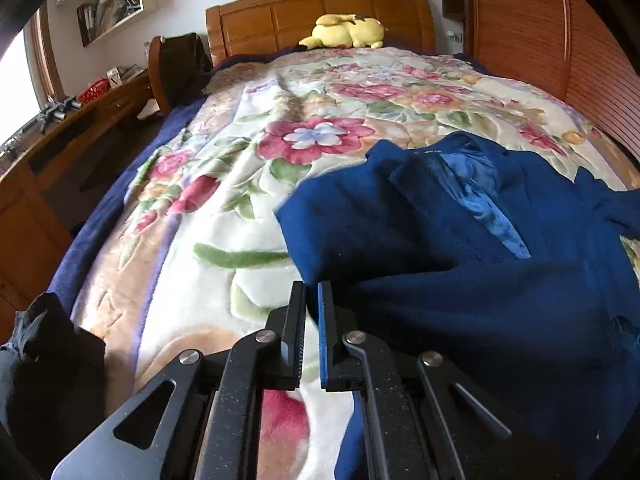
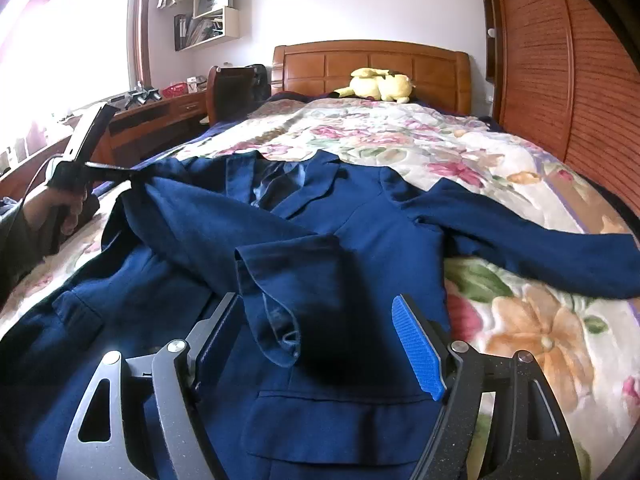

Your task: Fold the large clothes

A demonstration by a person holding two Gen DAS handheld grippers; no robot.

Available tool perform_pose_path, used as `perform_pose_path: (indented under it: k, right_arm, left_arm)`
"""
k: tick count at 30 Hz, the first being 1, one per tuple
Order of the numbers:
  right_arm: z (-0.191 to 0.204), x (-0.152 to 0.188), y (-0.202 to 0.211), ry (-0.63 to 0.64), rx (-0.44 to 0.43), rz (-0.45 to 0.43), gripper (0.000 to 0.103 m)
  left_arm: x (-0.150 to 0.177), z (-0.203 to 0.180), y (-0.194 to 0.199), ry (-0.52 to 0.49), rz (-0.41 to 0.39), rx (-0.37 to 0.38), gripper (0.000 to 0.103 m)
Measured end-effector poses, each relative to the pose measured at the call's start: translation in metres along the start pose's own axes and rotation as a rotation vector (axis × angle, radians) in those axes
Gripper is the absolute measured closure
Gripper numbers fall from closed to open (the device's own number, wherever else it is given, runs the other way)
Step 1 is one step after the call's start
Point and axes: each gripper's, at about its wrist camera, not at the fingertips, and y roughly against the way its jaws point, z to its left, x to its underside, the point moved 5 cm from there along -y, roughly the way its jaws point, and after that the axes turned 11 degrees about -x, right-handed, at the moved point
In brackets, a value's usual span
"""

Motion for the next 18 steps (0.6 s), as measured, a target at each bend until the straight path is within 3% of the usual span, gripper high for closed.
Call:
perform_pose_path:
  k: [2,8,10,16,18]
  right_arm:
    - [-0.001,0.0,-0.001,-0.003,-0.002,0.003,0.025]
    - [-0.001,-0.001,-0.002,-0.003,-0.004,0.003,0.025]
    - [-0.001,-0.001,-0.002,-0.004,-0.002,0.003,0.025]
    - [-0.001,-0.001,-0.001,0.001,-0.008,-0.002,0.025]
    - [-0.001,-0.001,-0.001,0.001,-0.006,-0.005,0.025]
  left_arm:
    - [0.004,-0.001,0.016,-0.002,-0.033,0.034,0.097]
    - [0.017,0.0,0.07,0.011,-0.138,0.096,0.065]
    - [0.022,0.0,0.086,0.017,-0.158,0.11,0.062]
    - [0.039,-0.008,0.13,-0.008,-0.246,0.073,0.054]
    - [0.044,-0.014,0.142,-0.016,-0.263,0.066,0.041]
